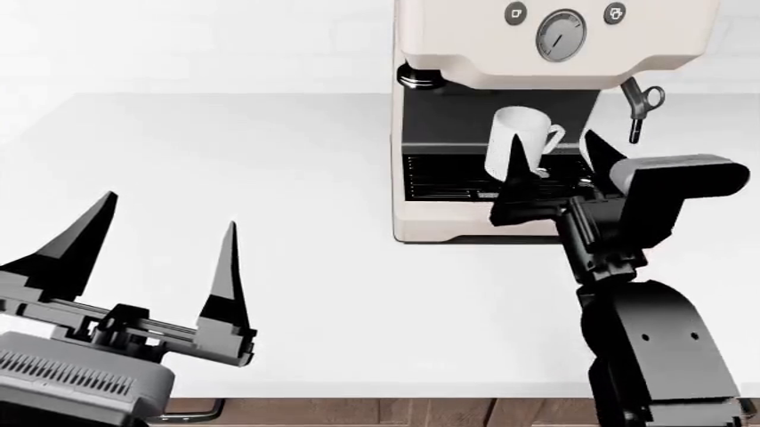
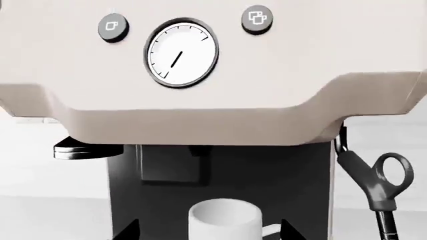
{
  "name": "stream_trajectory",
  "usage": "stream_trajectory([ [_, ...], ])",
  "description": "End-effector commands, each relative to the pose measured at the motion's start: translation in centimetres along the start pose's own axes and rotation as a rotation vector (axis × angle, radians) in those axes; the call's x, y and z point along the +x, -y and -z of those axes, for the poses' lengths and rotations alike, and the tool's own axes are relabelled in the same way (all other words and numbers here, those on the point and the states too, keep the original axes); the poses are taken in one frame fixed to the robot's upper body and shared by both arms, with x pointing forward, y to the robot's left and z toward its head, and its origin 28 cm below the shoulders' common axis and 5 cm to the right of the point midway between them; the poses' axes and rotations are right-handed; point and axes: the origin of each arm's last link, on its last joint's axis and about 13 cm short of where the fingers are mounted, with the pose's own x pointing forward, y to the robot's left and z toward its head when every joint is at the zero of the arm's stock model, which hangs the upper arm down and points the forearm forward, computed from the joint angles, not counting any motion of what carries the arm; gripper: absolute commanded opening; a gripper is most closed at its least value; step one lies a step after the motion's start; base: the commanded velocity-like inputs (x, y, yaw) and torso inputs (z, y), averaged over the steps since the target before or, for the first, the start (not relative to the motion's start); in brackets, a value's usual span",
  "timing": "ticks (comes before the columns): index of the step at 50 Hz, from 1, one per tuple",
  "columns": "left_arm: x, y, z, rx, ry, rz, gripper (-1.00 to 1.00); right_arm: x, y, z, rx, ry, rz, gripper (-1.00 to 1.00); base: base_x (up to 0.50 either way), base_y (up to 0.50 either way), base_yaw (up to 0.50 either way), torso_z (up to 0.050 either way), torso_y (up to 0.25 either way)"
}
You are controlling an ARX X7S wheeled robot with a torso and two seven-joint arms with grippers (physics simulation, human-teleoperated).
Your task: Pick the mug from the cabinet, place it under the coffee machine dispenser, and press the start button.
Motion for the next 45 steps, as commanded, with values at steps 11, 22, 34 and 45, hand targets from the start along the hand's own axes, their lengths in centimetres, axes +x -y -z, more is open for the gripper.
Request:
stream_trajectory([
  [11,0.1,0.1,0.0,-0.008,0.006,0.004,1.00,-5.4,-0.3,-5.0,-0.117,0.066,-0.037,1.00,0.00,0.00,0.00,0.000,0.000],
  [22,0.2,0.1,0.0,-0.009,0.010,0.007,1.00,-6.8,0.1,-6.3,-0.137,0.098,-0.018,1.00,0.00,0.00,0.00,0.000,0.000],
  [34,0.1,0.0,0.0,-0.008,0.008,0.000,1.00,-7.3,0.0,-7.8,-0.162,0.157,-0.014,-1.00,0.00,0.00,0.00,0.000,0.000],
  [45,0.0,0.0,0.0,-0.008,0.009,-0.003,1.00,-6.9,-0.2,-9.7,-0.190,0.225,-0.006,-1.00,0.00,0.00,0.00,0.000,0.000],
])
